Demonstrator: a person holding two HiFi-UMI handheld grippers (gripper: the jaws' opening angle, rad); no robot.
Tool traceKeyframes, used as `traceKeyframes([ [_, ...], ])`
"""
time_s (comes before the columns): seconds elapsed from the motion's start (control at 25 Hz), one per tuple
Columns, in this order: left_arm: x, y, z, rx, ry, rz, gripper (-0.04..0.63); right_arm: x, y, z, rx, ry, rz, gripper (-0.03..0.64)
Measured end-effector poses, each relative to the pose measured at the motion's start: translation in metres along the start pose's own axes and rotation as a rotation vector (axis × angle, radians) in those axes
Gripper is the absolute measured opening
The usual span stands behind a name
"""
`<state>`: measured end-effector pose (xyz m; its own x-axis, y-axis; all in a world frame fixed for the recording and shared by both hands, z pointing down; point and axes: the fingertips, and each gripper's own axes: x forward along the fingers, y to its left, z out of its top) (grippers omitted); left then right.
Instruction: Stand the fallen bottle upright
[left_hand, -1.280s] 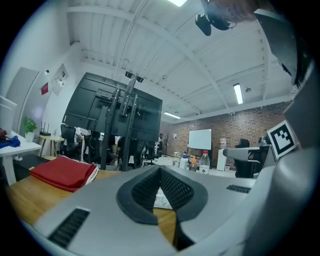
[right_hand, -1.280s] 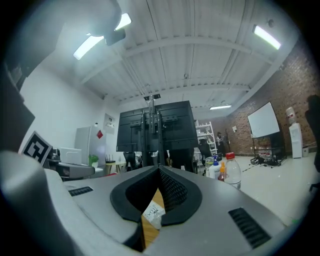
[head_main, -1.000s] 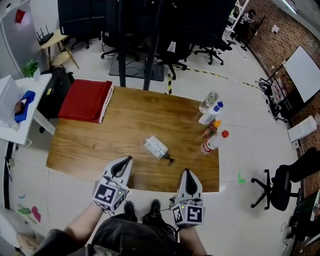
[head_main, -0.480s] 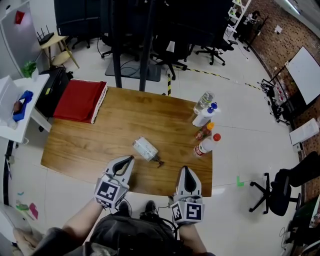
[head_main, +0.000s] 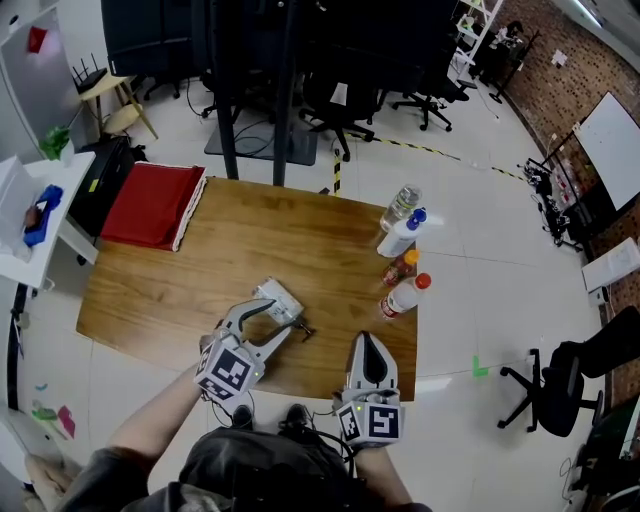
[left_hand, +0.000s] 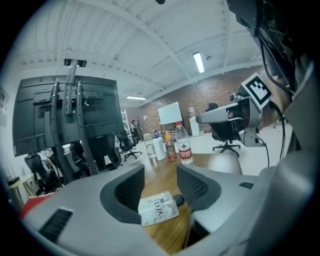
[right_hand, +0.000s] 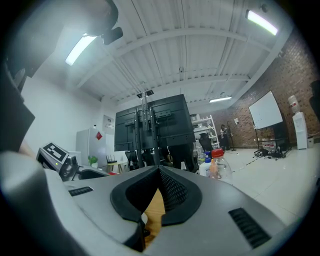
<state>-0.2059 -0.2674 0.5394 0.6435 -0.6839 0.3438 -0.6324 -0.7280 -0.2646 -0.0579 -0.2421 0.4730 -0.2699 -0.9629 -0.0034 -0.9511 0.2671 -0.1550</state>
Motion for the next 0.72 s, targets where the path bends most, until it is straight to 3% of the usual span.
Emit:
traceKeyframes([
  [0.4,0.059,-0.022,-0.031,0.237,0.216,-0.179,0.288,0.008,-0.030,-0.013,0.032,0.018,-0.005,0.000],
  [0.72,0.087,-0.055,-0.045,0.627,0.308,-0.369,0.313,0.009,-0.049,-0.019,0.068,0.027,-0.023,0.000],
])
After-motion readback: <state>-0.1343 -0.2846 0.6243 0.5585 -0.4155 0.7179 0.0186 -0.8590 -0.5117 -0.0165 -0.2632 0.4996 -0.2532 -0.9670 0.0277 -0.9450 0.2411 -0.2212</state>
